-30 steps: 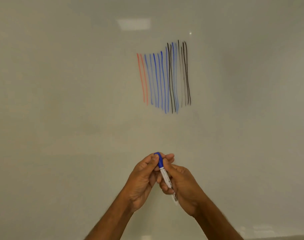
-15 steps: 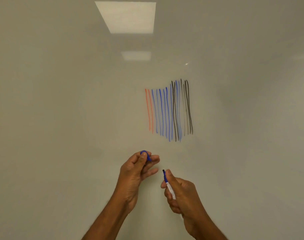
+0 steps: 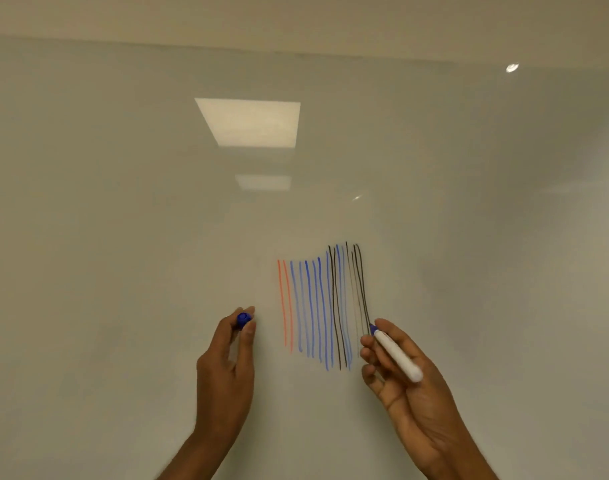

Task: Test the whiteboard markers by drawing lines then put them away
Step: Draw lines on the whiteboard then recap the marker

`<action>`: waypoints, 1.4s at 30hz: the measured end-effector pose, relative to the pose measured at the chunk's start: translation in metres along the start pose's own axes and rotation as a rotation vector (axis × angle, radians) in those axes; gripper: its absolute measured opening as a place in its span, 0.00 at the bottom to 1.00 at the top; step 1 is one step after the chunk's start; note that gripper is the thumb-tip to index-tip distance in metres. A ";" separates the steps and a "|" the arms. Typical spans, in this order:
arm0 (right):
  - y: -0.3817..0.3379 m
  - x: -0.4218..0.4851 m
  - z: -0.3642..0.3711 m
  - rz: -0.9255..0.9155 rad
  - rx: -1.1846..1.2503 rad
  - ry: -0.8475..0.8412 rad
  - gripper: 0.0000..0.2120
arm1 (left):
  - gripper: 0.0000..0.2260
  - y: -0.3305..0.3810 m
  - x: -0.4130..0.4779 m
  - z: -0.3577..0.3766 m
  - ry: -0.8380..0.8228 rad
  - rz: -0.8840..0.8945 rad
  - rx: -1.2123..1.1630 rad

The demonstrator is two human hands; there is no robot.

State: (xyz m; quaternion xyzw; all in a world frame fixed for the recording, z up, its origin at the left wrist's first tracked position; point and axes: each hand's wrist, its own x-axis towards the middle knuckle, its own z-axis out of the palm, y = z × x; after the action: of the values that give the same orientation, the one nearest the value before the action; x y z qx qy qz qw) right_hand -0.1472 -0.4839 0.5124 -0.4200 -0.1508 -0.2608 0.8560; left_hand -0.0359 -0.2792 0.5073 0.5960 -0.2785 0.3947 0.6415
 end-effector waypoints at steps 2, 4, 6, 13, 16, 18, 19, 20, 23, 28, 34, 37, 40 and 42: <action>-0.009 0.008 0.002 -0.106 -0.180 0.028 0.14 | 0.18 -0.008 0.011 0.002 0.018 0.048 0.060; -0.014 0.019 0.003 -0.220 -0.371 0.081 0.26 | 0.22 -0.014 0.021 0.006 0.002 0.081 0.111; -0.016 0.027 0.005 -0.348 -0.532 0.124 0.36 | 0.23 -0.020 0.029 0.010 -0.020 0.130 0.152; -0.018 0.049 0.016 -0.620 -0.704 0.177 0.14 | 0.23 -0.045 0.046 0.025 -0.029 0.276 0.276; -0.022 0.062 0.018 -0.702 -0.738 0.146 0.10 | 0.22 -0.056 0.049 0.029 -0.009 0.322 0.294; -0.026 0.074 0.020 -0.748 -0.776 0.136 0.06 | 0.24 -0.060 0.050 0.030 0.002 0.352 0.310; -0.027 0.080 0.021 -0.767 -0.796 0.142 0.05 | 0.26 -0.061 0.050 0.031 0.004 0.363 0.316; -0.029 0.085 0.021 -0.780 -0.811 0.146 0.05 | 0.26 -0.063 0.051 0.031 0.006 0.369 0.321; -0.031 0.099 0.023 -0.806 -0.848 0.140 0.06 | 0.25 -0.065 0.051 0.032 0.013 0.381 0.330; -0.029 0.117 0.022 -0.830 -0.902 0.159 0.09 | 0.24 -0.068 0.053 0.033 0.020 0.405 0.353; -0.020 0.107 0.004 -0.841 -0.947 0.152 0.06 | 0.24 -0.068 0.053 0.032 0.019 0.423 0.368; -0.008 0.093 -0.013 -0.828 -0.963 0.160 0.05 | 0.24 -0.066 0.053 0.032 0.024 0.434 0.367; 0.006 0.077 -0.036 -0.796 -0.979 0.182 0.09 | 0.23 -0.062 0.052 0.034 0.038 0.482 0.366; 0.016 0.065 -0.053 -0.769 -0.986 0.196 0.10 | 0.22 -0.062 0.052 0.034 0.042 0.496 0.368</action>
State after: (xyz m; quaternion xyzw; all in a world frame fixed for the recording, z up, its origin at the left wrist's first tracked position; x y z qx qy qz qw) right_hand -0.0823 -0.5387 0.5015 -0.6549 -0.0739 -0.6261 0.4167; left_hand 0.0480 -0.3023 0.5209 0.6076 -0.3261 0.5953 0.4124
